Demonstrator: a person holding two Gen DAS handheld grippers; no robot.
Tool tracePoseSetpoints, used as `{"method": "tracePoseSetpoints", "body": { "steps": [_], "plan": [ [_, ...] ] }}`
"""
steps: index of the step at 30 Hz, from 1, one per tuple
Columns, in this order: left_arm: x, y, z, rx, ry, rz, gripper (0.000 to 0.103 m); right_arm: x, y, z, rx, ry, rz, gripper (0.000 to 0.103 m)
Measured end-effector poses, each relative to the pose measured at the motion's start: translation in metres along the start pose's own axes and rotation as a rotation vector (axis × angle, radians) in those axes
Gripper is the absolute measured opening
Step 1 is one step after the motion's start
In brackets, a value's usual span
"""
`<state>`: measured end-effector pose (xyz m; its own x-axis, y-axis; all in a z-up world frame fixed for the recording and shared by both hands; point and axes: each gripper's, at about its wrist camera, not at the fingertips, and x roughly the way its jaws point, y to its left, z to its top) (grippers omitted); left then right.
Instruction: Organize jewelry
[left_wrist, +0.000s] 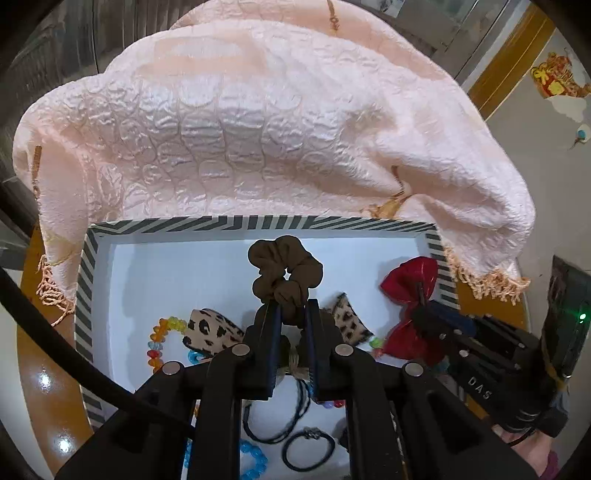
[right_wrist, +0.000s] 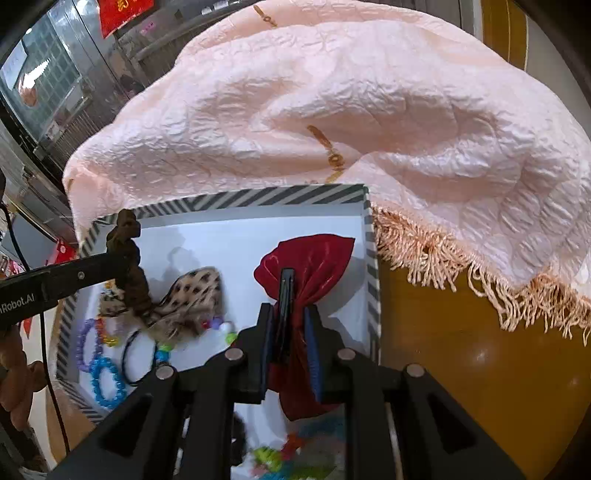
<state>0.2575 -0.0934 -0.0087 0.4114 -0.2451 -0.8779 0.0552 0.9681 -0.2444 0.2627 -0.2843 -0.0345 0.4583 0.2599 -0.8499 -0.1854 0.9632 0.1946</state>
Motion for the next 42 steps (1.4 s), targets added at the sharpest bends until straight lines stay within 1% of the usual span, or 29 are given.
{"method": "tracePoseSetpoints", "body": {
  "steps": [2, 3, 4, 7, 9, 10, 12, 18, 22, 29, 31, 33, 38, 42],
  "plan": [
    [0.004, -0.001, 0.0, 0.004, -0.002, 0.007, 0.01, 0.003, -0.001, 0.001, 0.0, -0.002, -0.01, 0.018],
    [0.005, -0.003, 0.001, 0.009, -0.005, 0.011, 0.013, 0.004, -0.002, 0.001, 0.003, -0.003, -0.01, 0.021],
    [0.006, -0.003, 0.001, 0.012, -0.008, 0.018, 0.018, 0.006, -0.003, 0.001, 0.005, -0.002, -0.006, 0.022],
    [0.007, -0.007, 0.001, 0.027, -0.027, 0.06, 0.024, 0.006, -0.002, 0.002, 0.0, -0.007, 0.005, 0.026],
    [0.006, -0.006, 0.001, 0.029, -0.032, 0.078, 0.029, 0.001, 0.0, 0.002, -0.001, -0.022, 0.018, 0.034],
    [0.005, -0.006, 0.001, 0.024, -0.037, 0.085, 0.029, -0.004, 0.0, 0.002, 0.008, -0.036, 0.028, 0.036],
    [0.0, 0.0, 0.001, 0.016, -0.046, 0.094, 0.029, -0.01, 0.001, 0.002, 0.023, -0.055, 0.036, 0.046],
    [-0.016, 0.005, -0.003, 0.013, -0.064, 0.118, 0.029, -0.033, 0.009, -0.004, 0.036, -0.093, 0.045, 0.051],
    [-0.034, 0.002, -0.012, 0.027, -0.089, 0.124, 0.029, -0.046, 0.015, -0.014, 0.049, -0.106, 0.053, 0.052],
    [-0.065, -0.006, -0.04, 0.037, -0.129, 0.116, 0.029, -0.076, 0.03, -0.04, 0.053, -0.124, 0.048, 0.055],
    [-0.075, -0.007, -0.053, 0.037, -0.143, 0.128, 0.029, -0.085, 0.037, -0.046, 0.049, -0.138, 0.041, 0.057],
    [-0.082, -0.006, -0.061, 0.034, -0.152, 0.132, 0.029, -0.091, 0.043, -0.051, 0.042, -0.148, 0.026, 0.061],
    [-0.099, -0.006, -0.087, 0.037, -0.175, 0.154, 0.029, -0.105, 0.059, -0.066, 0.025, -0.166, 0.015, 0.063],
    [-0.109, -0.004, -0.102, 0.037, -0.176, 0.166, 0.029, -0.115, 0.067, -0.077, 0.021, -0.178, 0.008, 0.063]
  ]
}}
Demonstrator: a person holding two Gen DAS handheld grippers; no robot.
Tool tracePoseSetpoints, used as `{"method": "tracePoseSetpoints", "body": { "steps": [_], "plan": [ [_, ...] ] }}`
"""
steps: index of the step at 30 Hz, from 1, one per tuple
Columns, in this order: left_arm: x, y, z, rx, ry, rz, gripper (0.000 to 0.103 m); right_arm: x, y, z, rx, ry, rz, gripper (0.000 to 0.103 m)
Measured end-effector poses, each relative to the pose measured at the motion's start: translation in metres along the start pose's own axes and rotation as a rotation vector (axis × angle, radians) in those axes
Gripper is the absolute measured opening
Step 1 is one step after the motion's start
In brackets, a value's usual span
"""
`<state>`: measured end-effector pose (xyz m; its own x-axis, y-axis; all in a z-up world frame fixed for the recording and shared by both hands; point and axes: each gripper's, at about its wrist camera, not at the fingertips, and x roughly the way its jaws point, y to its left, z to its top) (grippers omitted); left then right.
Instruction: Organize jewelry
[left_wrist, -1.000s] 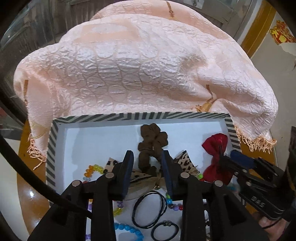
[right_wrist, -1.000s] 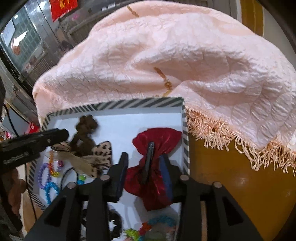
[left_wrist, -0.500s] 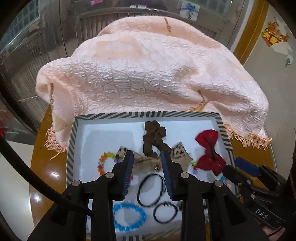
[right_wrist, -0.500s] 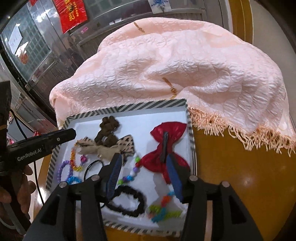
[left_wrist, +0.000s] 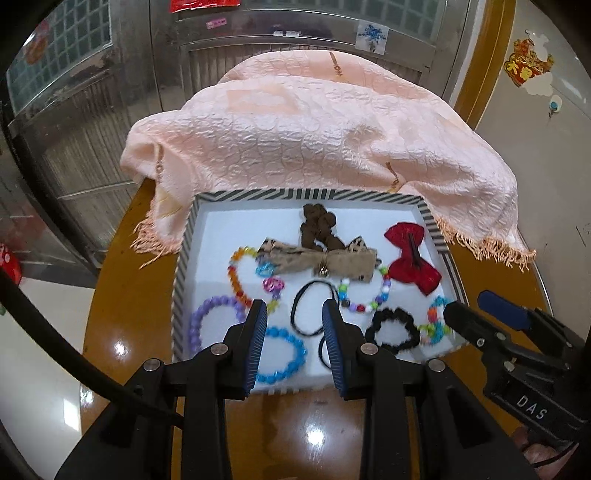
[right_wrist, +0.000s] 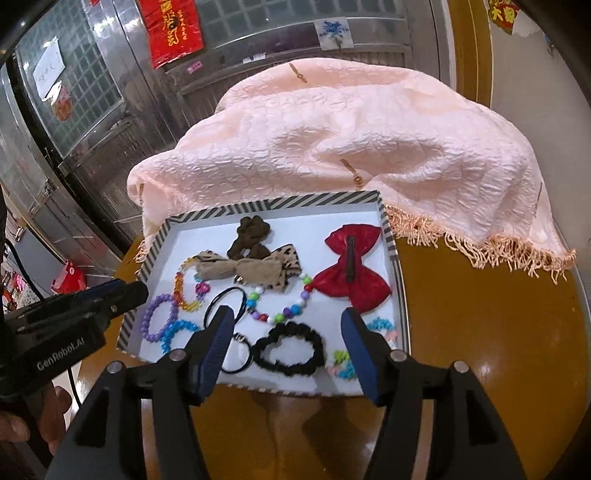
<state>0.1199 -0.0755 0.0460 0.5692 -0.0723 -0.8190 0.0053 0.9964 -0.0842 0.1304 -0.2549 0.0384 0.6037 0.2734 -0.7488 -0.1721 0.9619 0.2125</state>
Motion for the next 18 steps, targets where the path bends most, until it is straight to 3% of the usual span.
{"method": "tracePoseSetpoints", "body": {
  "steps": [18],
  "plan": [
    [-0.053, 0.007, -0.028, 0.019, -0.074, 0.045, 0.029, -0.036, 0.025, -0.023, -0.015, -0.043, 0.001, 0.068]
  ]
}}
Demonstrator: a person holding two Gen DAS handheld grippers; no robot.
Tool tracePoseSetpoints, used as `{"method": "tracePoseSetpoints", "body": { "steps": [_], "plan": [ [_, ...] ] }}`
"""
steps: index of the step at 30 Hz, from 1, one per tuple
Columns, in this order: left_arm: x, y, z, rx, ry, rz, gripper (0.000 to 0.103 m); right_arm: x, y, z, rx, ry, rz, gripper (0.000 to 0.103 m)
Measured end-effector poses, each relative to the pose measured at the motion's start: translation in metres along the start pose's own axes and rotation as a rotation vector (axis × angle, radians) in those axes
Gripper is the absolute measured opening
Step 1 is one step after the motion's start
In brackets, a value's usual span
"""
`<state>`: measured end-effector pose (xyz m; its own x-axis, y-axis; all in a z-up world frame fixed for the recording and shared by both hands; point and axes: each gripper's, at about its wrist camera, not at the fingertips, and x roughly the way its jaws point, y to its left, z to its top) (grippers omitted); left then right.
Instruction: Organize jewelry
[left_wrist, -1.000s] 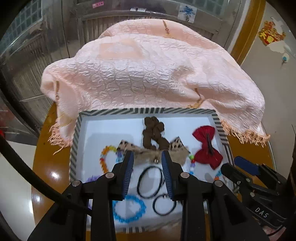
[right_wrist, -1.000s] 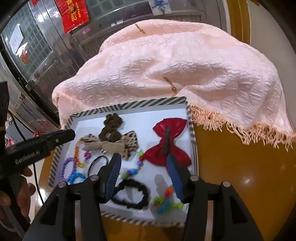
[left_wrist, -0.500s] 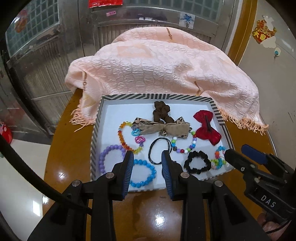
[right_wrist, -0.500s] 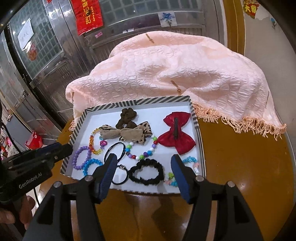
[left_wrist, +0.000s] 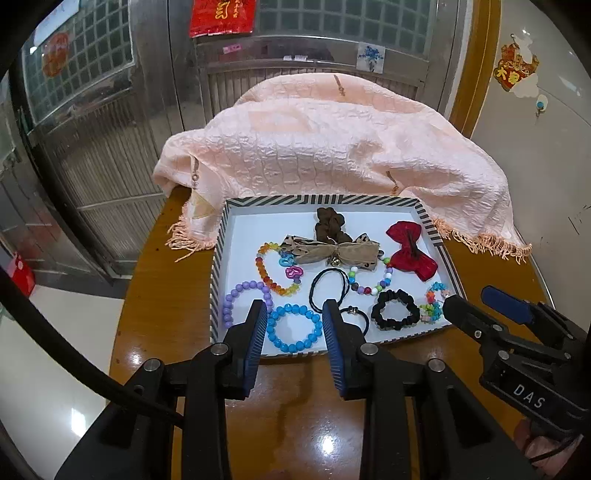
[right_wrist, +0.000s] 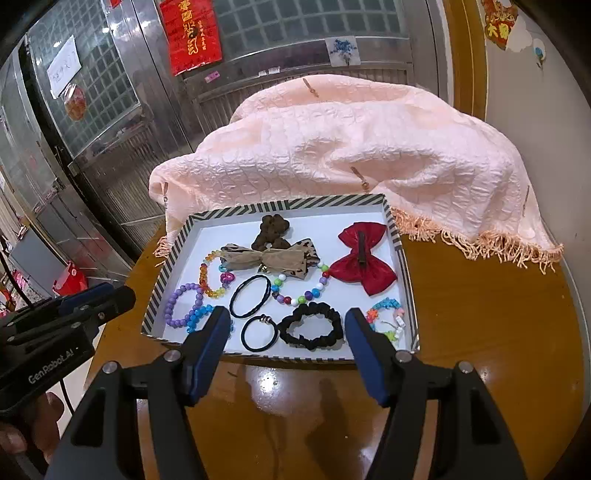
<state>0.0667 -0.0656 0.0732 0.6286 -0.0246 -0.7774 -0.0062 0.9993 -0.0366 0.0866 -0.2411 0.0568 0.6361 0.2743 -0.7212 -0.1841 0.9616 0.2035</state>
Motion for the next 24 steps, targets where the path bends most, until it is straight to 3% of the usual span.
{"method": "tracePoseSetpoints", "body": {
  "steps": [24],
  "plan": [
    [-0.017, -0.005, -0.012, 0.009, -0.005, -0.003, 0.029, -0.014, 0.007, -0.008, -0.019, -0.002, 0.005, 0.069]
  ]
}}
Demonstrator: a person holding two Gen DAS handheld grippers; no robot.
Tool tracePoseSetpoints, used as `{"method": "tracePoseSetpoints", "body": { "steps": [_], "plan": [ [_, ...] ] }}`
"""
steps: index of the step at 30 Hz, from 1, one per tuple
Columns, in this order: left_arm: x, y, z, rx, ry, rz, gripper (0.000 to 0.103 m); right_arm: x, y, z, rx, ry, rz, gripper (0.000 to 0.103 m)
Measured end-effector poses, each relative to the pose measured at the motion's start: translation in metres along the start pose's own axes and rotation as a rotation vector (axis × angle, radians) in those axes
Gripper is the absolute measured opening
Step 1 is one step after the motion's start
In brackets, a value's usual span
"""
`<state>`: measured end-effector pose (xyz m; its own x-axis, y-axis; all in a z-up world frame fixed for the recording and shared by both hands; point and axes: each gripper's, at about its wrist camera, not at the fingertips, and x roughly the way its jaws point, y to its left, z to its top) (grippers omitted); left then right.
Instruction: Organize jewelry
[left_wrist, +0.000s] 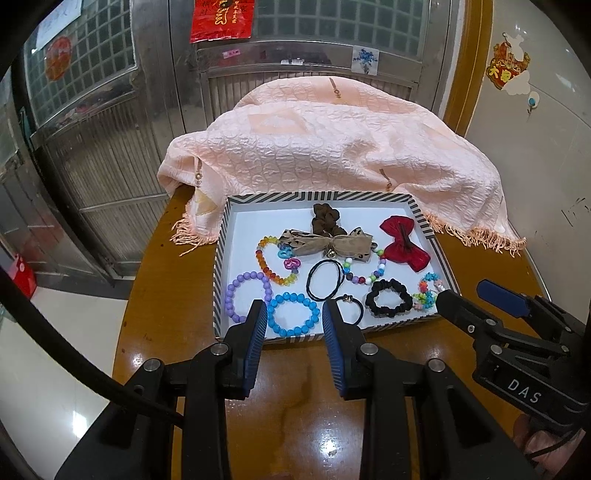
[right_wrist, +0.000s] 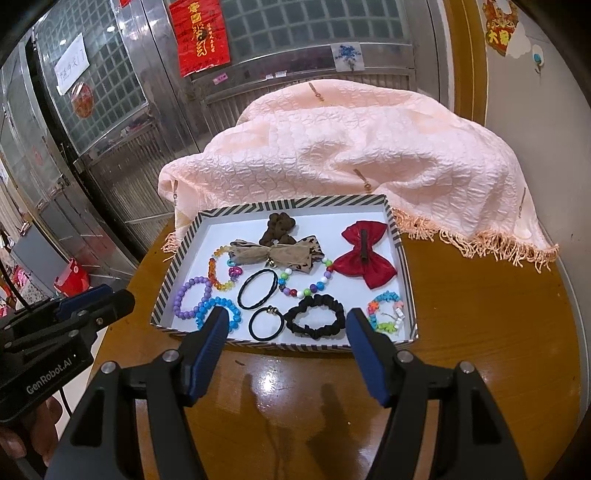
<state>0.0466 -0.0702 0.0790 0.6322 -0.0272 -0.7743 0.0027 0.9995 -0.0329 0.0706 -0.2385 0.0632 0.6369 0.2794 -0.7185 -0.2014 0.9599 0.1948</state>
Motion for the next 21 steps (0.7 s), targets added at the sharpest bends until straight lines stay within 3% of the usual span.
{"method": "tracePoseSetpoints", "body": {
  "steps": [21],
  "plan": [
    [0.0035, 0.002, -0.0002, -0.006, 0.013, 0.004, 0.029, 0.0043, 0.0056, -0.0003, -0.014, 0.013, 0.009, 0.069]
  ]
}}
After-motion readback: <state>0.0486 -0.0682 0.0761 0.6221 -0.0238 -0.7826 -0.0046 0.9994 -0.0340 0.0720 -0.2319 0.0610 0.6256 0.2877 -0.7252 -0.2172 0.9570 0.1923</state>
